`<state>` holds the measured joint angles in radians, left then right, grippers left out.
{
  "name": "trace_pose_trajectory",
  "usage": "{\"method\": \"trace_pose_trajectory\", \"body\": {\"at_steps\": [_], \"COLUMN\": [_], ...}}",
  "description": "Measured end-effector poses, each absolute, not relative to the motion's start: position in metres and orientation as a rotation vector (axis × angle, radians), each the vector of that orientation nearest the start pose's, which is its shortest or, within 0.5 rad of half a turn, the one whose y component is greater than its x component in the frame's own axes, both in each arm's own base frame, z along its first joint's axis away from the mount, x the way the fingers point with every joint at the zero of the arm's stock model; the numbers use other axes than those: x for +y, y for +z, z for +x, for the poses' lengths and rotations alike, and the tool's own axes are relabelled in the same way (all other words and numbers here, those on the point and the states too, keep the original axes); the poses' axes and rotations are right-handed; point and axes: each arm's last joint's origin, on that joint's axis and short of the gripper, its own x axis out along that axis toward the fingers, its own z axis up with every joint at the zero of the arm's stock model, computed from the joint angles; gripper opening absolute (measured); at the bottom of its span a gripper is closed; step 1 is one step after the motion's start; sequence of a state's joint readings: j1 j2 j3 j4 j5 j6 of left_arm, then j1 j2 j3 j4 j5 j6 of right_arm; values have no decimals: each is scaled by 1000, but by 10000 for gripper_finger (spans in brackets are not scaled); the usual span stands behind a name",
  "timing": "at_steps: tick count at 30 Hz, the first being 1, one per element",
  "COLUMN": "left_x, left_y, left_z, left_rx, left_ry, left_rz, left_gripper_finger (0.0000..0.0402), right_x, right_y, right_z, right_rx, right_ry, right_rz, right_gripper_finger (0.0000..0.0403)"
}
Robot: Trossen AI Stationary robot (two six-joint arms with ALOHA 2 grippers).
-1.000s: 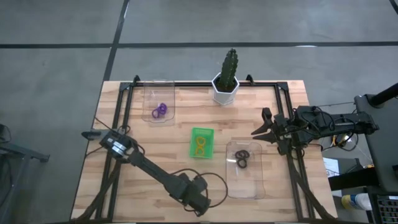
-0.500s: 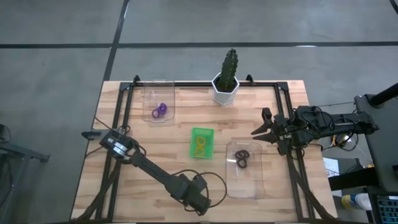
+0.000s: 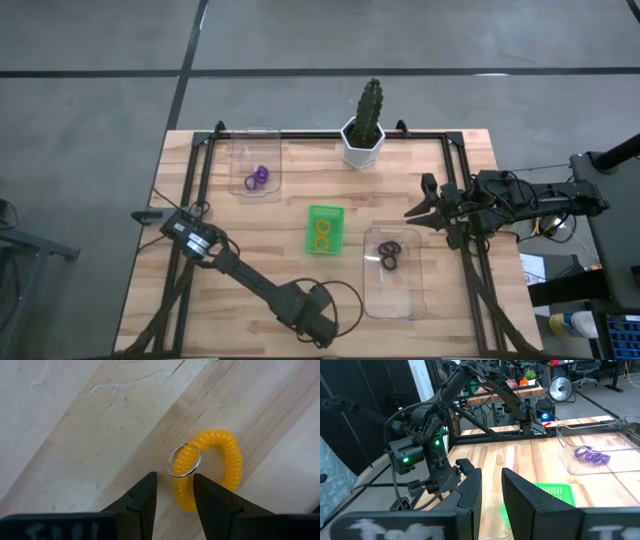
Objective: Sort spring keychains
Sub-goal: Put the yellow orange keychain into the green bin
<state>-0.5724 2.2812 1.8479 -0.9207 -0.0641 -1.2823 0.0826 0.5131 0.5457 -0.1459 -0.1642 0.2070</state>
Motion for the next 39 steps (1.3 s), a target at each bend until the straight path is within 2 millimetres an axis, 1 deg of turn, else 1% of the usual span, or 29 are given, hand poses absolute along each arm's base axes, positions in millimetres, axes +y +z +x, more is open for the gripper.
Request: {"method": "trace_pose_trajectory", "body": {"at_steps": [5,8,11,16,17,21,25,31,36,39], "left_x": [-249,-248,-247,-246,-246,-245,-245,-243,-234,-230], "left_y": [150,145,143,143,142,142,147,162,174,187], "left_z": [389,388,387,385,385,385,385,383,379,373], "left_rx": [1330,1344,1360,1371,1372,1364,1343,1283,1233,1240], "left_ry": [458,487,517,526,526,529,529,500,556,572], "left_rz": [-638,-642,-641,-630,-628,-616,-605,-559,-488,-468], "left_gripper_finger": [127,116,87,18,12,11,9,8,7,7], "right_x": [15,15,15,15,15,15,15,15,15,15], "right_y": [290,290,290,290,290,290,290,290,290,290], "right_z": [128,128,128,128,128,128,128,128,128,128], "right_rx": [139,139,141,141,140,141,140,140,140,141], "right_ry": [233,233,233,233,232,232,232,232,232,231], "right_rz": [213,216,230,232,231,232,232,229,228,231], "right_gripper_finger": [75,80,82,76,74,68,71,81,85,82]}}
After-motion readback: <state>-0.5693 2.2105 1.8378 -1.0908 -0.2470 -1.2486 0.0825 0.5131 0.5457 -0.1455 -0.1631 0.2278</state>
